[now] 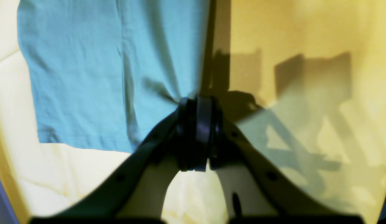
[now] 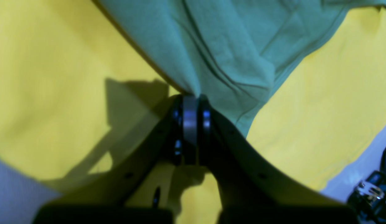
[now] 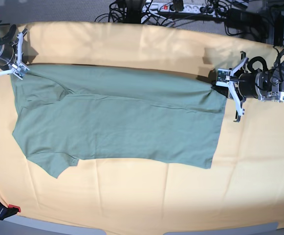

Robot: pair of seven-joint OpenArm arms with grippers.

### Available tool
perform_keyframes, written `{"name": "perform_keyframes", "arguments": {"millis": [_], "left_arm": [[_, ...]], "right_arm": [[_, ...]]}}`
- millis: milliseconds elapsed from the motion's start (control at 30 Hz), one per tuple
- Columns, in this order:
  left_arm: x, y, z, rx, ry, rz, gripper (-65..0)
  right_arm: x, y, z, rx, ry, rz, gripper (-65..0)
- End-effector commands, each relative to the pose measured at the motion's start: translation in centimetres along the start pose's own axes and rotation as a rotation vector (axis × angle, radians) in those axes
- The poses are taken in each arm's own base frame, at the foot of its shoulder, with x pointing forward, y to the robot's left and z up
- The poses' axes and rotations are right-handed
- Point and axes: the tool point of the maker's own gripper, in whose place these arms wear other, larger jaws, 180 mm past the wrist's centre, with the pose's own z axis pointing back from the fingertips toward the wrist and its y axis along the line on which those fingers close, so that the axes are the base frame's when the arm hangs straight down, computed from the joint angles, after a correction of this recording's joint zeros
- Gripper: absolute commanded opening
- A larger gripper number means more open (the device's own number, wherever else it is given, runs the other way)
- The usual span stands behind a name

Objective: Fold the T-shirt properly
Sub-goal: 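Drag the shirt with both grippers toward the robot to reposition it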

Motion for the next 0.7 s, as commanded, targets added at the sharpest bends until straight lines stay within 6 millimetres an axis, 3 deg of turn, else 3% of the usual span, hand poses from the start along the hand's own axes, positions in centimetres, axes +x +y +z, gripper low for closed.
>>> {"name": "perform_keyframes", "arguments": {"millis": [0,333,667], "left_arm": [[-0.2,0.9,1.2,0.025,0.013,-0.020,-65.0],[1.0,-0.4,3.6,-0.015,-0.006,-0.019,-65.0],[2.4,-5.5,4.6,-0.159,-0.024,-0.015,-65.0]], "right_arm": [[0.3,-0.6,0.8,-0.013,0.001,0.049,-65.0],[0.2,1.9,3.4,0.028,0.062,0.204,-65.0],[-3.1,4.2,3.9,0.104,0.175,0.232,-65.0]]}}
